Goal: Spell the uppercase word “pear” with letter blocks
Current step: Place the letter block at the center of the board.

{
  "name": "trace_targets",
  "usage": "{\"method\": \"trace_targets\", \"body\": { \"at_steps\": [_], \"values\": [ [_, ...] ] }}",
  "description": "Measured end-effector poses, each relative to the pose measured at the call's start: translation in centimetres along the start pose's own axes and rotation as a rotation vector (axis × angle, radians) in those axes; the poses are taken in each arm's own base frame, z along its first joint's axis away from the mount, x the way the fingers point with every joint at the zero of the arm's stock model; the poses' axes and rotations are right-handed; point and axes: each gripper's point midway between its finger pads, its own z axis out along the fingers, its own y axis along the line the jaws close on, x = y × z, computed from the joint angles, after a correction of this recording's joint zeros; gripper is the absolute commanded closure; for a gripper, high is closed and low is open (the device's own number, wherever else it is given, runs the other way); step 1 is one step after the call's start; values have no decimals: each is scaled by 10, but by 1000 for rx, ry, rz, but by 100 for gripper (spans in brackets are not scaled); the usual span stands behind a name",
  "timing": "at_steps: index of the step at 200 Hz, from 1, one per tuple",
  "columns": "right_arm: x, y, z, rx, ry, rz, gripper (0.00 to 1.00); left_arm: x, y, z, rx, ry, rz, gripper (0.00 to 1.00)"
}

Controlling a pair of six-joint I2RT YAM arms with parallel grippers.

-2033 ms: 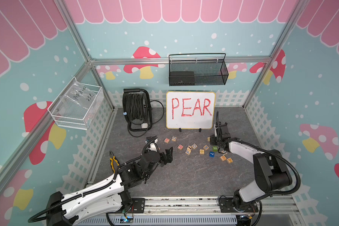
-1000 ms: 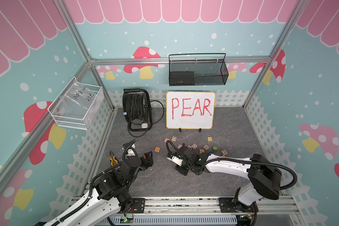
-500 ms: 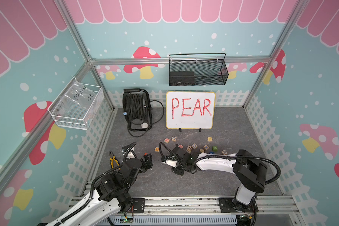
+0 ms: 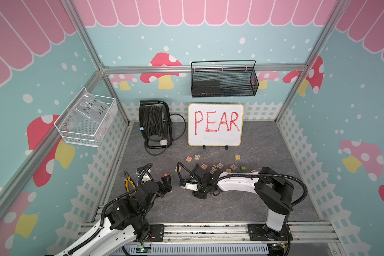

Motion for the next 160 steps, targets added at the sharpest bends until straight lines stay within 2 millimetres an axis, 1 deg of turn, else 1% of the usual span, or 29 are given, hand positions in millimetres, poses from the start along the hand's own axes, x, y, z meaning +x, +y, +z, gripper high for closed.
{"method": "trace_targets", "body": {
  "at_steps": [30, 51, 78, 96, 116, 144, 160],
  "values": [
    [-3, -1, 4, -3, 1, -4, 71, 4, -3, 0, 16, 21, 18, 0],
    [-4, -2, 4, -2, 0, -9, 70, 10, -8, 0, 47, 57, 52, 0],
    [-4, -2, 4, -2, 0, -11, 64, 22, -15, 0, 87, 121, 95, 0],
    [-4, -2, 4, -2, 0, -13, 56, 30, -19, 2, 103, 164, 126, 0],
    [-4, -2, 4, -2, 0, -15, 50, 37, -22, 4, 117, 201, 151, 0],
    [-5, -2, 3, 0, -3, -10, 44, 45, -27, 6, 135, 241, 179, 0],
    [-7, -3, 1, 4, -10, -5, 42, 48, -30, 7, 143, 258, 193, 0]
  ]
}}
